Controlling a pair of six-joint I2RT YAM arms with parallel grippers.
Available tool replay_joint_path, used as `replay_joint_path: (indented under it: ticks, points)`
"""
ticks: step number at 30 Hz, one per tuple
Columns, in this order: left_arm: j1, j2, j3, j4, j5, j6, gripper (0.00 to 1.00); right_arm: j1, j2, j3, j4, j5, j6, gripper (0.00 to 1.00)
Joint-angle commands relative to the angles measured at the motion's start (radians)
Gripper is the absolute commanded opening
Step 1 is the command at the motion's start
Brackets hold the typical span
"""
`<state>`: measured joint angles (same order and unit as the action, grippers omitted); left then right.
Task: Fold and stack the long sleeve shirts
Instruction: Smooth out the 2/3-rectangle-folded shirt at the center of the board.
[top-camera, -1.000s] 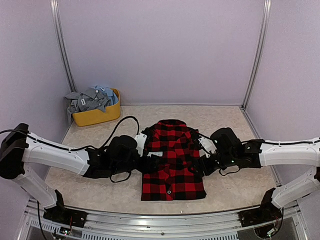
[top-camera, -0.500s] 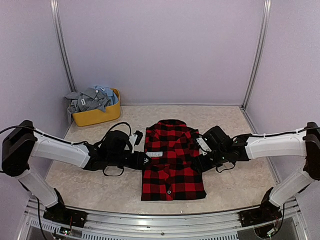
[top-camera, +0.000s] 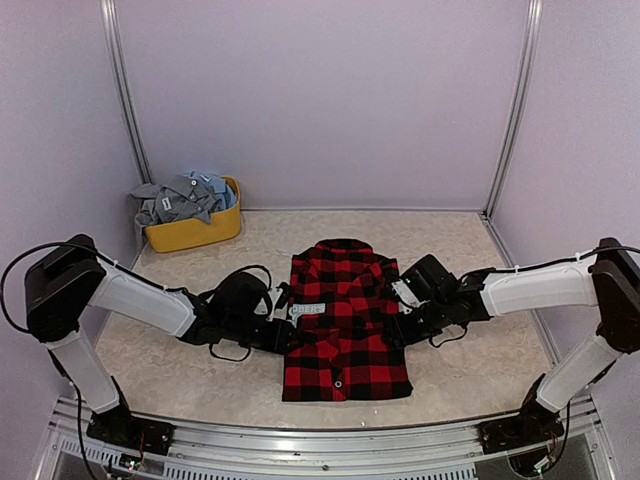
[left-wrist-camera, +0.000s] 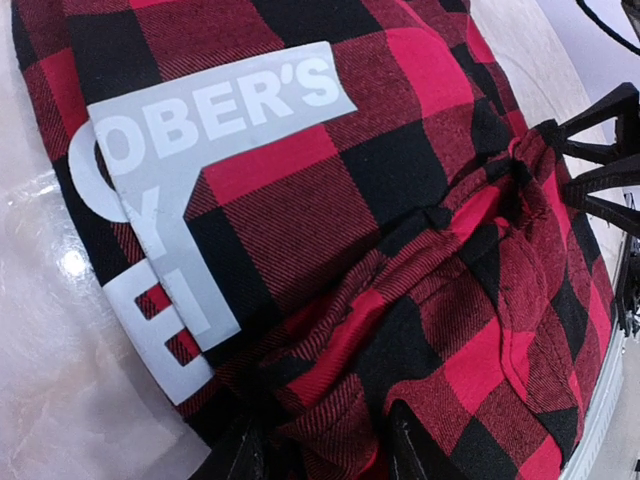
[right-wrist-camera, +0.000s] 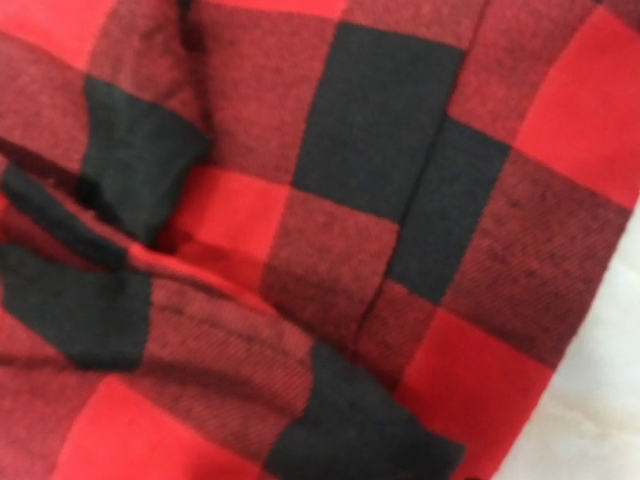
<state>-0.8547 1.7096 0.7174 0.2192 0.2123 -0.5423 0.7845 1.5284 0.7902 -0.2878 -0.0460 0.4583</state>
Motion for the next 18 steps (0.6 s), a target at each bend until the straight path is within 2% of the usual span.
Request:
replay_joint_path:
  ticks: [1, 5, 8, 11, 13, 15, 18]
  points:
    - [0.005, 0.017, 0.019, 0.046, 0.054, -0.002, 0.38, -0.017, 0.032, 0.016, 0.029, -0.026, -0.008, 0.55]
    - [0.012, 0.032, 0.017, 0.061, 0.070, -0.007, 0.37, -0.020, 0.052, 0.021, 0.039, -0.038, -0.016, 0.46]
    - [0.017, 0.043, 0.020, 0.076, 0.088, -0.008, 0.27, -0.021, 0.058, 0.023, 0.042, -0.043, -0.020, 0.36]
    - [0.021, 0.046, 0.025, 0.079, 0.099, -0.004, 0.11, -0.021, 0.054, 0.024, 0.044, -0.044, -0.021, 0.26]
    - [0.024, 0.047, 0.027, 0.081, 0.111, -0.002, 0.04, -0.022, 0.050, 0.027, 0.040, -0.040, -0.023, 0.12]
    - [0.025, 0.039, 0.028, 0.079, 0.115, -0.001, 0.01, -0.022, 0.040, 0.030, 0.030, -0.036, -0.024, 0.01]
    - [0.025, 0.014, 0.028, 0.069, 0.117, 0.001, 0.00, -0.021, 0.012, 0.030, 0.009, -0.028, -0.024, 0.00]
